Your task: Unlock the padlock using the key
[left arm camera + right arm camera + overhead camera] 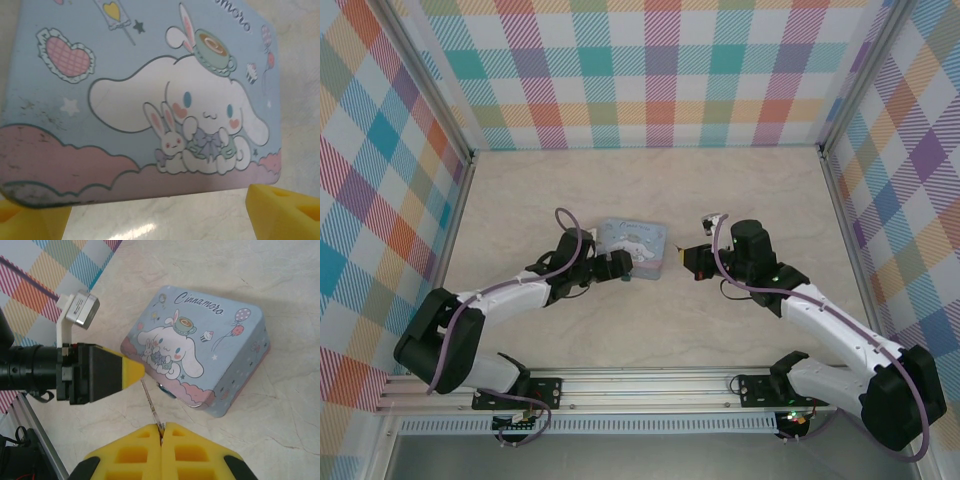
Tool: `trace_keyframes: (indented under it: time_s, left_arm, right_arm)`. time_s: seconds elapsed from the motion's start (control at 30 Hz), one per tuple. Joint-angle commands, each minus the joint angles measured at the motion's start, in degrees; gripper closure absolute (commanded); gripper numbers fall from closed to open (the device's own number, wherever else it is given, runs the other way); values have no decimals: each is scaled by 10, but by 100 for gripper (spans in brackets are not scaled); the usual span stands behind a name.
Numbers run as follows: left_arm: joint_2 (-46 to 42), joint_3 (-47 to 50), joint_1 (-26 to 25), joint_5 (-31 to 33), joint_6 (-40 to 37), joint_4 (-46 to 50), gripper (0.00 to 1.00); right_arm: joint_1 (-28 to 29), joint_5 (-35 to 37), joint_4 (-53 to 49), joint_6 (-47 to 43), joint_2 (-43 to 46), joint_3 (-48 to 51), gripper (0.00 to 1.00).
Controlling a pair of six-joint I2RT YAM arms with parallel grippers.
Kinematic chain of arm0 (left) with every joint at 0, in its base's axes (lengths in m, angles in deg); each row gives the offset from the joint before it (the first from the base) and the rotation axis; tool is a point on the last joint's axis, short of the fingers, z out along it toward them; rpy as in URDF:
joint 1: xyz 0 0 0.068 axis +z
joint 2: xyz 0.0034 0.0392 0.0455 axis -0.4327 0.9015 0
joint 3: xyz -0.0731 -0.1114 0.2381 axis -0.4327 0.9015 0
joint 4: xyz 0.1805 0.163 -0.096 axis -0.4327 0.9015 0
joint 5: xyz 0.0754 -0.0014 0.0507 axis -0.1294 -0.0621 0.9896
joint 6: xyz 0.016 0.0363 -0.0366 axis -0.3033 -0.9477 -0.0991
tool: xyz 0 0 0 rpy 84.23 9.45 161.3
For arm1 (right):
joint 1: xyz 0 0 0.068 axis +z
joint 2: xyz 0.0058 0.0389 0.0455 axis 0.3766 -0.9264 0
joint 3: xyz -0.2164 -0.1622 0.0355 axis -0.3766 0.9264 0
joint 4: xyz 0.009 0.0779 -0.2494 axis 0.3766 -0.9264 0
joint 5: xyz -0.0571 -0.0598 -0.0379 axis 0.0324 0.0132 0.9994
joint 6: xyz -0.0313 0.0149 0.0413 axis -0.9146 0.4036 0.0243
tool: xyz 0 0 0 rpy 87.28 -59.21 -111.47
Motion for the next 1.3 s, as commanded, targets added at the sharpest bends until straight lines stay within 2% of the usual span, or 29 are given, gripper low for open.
trace_keyframes:
  time_s: [0.0, 0.3, 0.67, 0.9, 1.27]
  left_arm:
    - [14, -26, 17, -35, -47, -42, 11]
    - [-36, 22, 24, -70, -75, -81, 11]
    - [-67, 78, 31, -94, -64, -96, 10]
    - [-36, 80, 34, -110, -39, -132, 10]
    - [7, 68, 35, -125, -32, -164, 10]
  right_arm:
    - [4, -31, 38, 13, -22, 12, 94]
    - [5, -94, 129, 55, -146, -29, 94]
    - [11, -109, 220, 94, -325, -122, 95]
    - [11, -82, 201, 104, -417, -190, 95]
    - [11, -73, 153, 112, -461, -190, 95]
